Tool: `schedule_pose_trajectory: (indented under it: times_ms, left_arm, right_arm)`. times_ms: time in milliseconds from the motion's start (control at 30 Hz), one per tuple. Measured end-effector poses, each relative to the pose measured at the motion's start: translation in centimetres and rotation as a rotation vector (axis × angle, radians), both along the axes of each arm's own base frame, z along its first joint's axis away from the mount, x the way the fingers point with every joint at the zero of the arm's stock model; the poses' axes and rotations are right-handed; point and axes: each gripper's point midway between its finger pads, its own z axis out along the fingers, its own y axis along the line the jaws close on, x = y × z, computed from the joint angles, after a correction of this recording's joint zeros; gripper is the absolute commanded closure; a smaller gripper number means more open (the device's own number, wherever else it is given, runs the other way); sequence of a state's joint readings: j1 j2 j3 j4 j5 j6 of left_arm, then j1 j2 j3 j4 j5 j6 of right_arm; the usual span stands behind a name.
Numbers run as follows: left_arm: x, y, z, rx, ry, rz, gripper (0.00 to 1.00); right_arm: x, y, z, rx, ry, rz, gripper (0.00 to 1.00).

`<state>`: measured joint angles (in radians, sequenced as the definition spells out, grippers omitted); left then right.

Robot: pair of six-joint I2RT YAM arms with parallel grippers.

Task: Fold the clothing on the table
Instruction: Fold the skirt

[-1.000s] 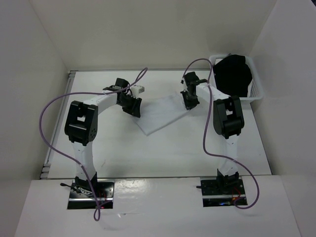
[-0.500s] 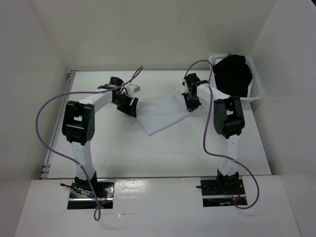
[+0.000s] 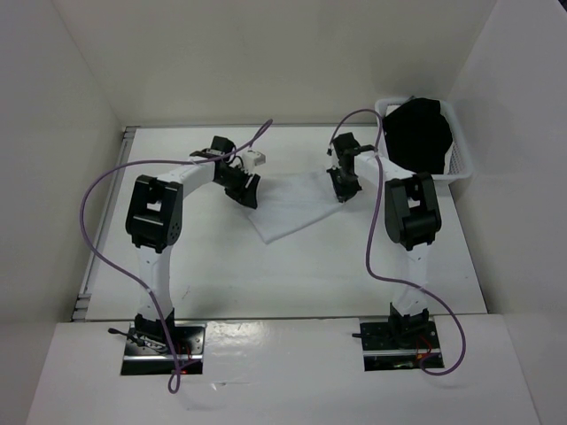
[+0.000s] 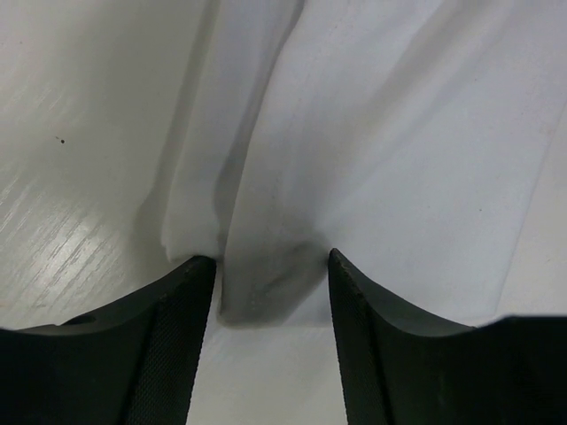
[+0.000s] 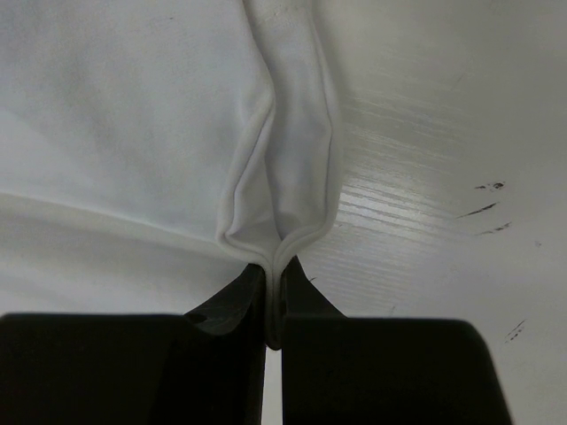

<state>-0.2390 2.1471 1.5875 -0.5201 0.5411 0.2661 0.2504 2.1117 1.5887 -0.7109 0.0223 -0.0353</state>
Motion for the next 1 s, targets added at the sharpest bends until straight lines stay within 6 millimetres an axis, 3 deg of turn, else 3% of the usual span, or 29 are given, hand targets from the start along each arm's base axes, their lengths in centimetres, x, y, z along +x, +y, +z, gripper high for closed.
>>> schedule_pose_trajectory:
  times_ms: [33,67,100,367,767,900,1000]
  left_arm:
    - [0.0,0.0,0.0,-0.002,0.001,-0.001,0.43]
    - [0.0,-0.1,0.0,-0.003,0.001,-0.003,0.55]
    - [0.0,-0.1,-0.1,-0.005,0.005,-0.002,0.59]
    - [0.0,-0.1,-0.3,-0.010,-0.002,-0.019,0.90]
    - [0.0,-0.1,-0.5,-0.013,-0.016,-0.016,0.91]
    - [0.1,-0.1,-0.5,-0.013,-0.017,-0.014,0.89]
    - [0.1,-0.1,-0.5,-0.013,-0.015,-0.012,0.88]
  right_arm:
    - [-0.1,0.0,0.0,0.000,0.001,0.001,1.00]
    - [-0.2,0.0,0.0,0.000,0.002,0.001,1.00]
    - [-0.2,0.0,0.0,-0.001,0.003,0.001,1.00]
    - [-0.7,-0.1,0.0,0.000,0.010,0.005,1.00]
    - [-0.3,-0.6,1.0,-0.029,-0.023,-0.002,1.00]
    - [-0.1,0.5,4.0,-0.057,-0.105,0.022,1.00]
    - [-0.7,3.8,7.5,-0.074,-0.199,0.097,1.00]
